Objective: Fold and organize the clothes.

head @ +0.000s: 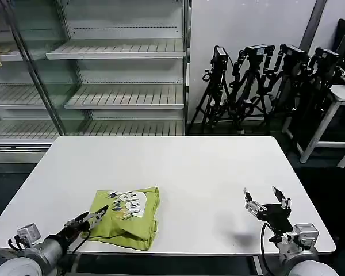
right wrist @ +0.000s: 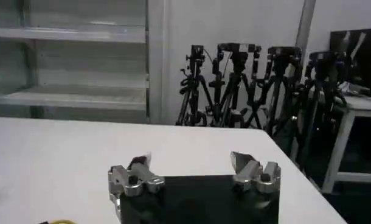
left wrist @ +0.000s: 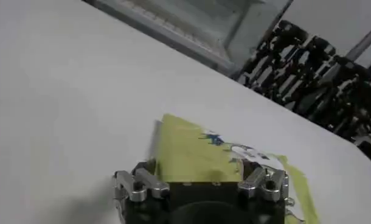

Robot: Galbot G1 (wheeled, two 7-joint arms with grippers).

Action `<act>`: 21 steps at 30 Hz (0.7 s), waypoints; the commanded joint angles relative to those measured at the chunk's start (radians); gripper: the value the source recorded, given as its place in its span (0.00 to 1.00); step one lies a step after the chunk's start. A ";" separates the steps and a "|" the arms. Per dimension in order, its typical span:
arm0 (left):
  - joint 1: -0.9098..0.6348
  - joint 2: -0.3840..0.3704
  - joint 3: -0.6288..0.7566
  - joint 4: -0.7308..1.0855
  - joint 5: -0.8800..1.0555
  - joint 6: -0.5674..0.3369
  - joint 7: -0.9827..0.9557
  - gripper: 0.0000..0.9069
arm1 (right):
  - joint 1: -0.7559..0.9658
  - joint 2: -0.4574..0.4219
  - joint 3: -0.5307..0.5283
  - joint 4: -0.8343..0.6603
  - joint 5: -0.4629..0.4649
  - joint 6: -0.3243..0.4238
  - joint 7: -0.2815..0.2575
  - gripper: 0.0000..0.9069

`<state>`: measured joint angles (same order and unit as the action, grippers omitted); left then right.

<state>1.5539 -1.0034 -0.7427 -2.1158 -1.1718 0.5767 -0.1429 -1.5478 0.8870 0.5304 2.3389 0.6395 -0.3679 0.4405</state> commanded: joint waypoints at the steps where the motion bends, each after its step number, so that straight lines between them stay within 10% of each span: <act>1: -0.036 -0.017 0.065 0.047 0.012 0.000 0.008 1.00 | -0.018 -0.002 0.021 0.017 0.001 -0.001 0.000 1.00; 6: -0.041 -0.011 0.065 0.058 0.009 0.000 0.012 1.00 | -0.032 -0.001 0.034 0.027 0.000 -0.001 0.001 1.00; 10: -0.043 -0.011 0.066 0.063 0.000 -0.001 0.012 0.57 | -0.035 0.001 0.034 0.032 0.000 -0.002 0.003 1.00; 21: -0.064 0.007 0.055 0.104 0.001 -0.013 0.008 0.16 | -0.026 0.006 0.027 0.033 -0.003 -0.006 0.007 1.00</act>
<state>1.4986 -0.9985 -0.6963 -2.0416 -1.1706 0.5646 -0.1336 -1.5718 0.8916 0.5552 2.3694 0.6368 -0.3735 0.4476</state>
